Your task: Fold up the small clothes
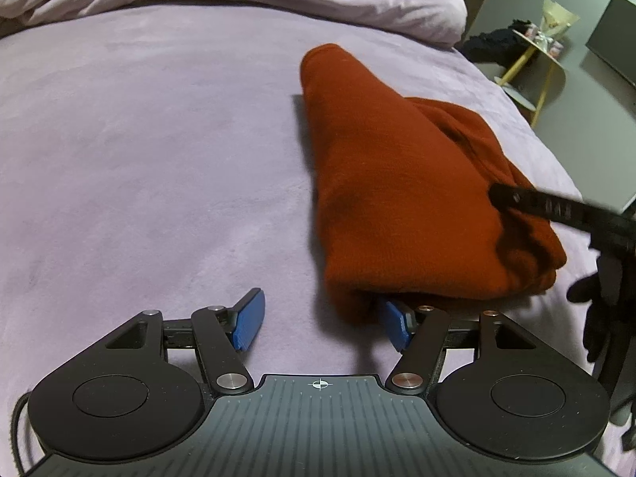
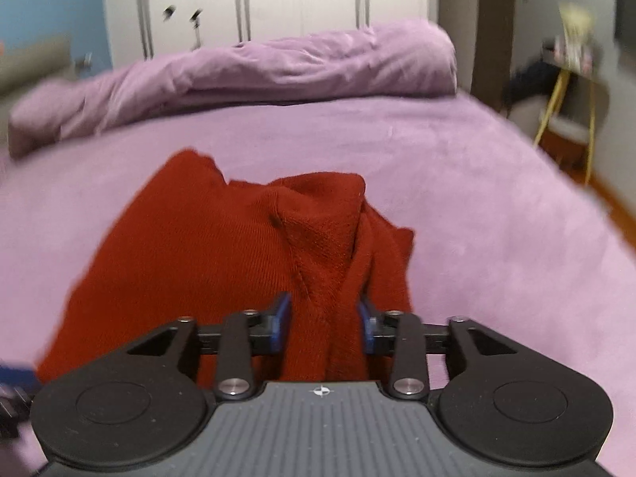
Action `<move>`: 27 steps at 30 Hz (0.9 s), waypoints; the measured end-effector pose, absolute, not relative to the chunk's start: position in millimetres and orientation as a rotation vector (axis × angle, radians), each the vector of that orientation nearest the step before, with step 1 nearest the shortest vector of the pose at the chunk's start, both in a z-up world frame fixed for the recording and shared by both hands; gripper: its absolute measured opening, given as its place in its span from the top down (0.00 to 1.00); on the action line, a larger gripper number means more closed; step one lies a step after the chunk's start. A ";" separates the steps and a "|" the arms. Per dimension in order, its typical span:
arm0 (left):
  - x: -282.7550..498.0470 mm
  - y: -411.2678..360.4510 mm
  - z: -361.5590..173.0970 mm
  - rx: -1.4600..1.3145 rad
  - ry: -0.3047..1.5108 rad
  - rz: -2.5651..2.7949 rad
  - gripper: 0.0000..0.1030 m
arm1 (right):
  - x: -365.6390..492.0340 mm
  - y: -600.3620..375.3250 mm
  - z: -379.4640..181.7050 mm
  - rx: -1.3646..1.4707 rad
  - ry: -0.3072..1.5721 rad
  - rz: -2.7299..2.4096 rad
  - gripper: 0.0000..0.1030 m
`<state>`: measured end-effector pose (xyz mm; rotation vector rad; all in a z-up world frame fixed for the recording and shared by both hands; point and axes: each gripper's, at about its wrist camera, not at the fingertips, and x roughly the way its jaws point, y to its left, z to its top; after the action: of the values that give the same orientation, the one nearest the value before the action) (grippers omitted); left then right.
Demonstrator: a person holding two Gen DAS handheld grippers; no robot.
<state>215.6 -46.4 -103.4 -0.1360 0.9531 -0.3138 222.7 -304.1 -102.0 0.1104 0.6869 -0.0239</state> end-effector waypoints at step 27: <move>222.8 -6.9 -61.2 -0.259 0.881 -0.172 0.32 | 226.4 -279.3 -102.9 0.237 0.576 0.104 0.74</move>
<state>222.8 -6.9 -61.2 -0.2589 0.8806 -0.1718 226.4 -279.3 -102.9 0.2371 0.5760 0.1038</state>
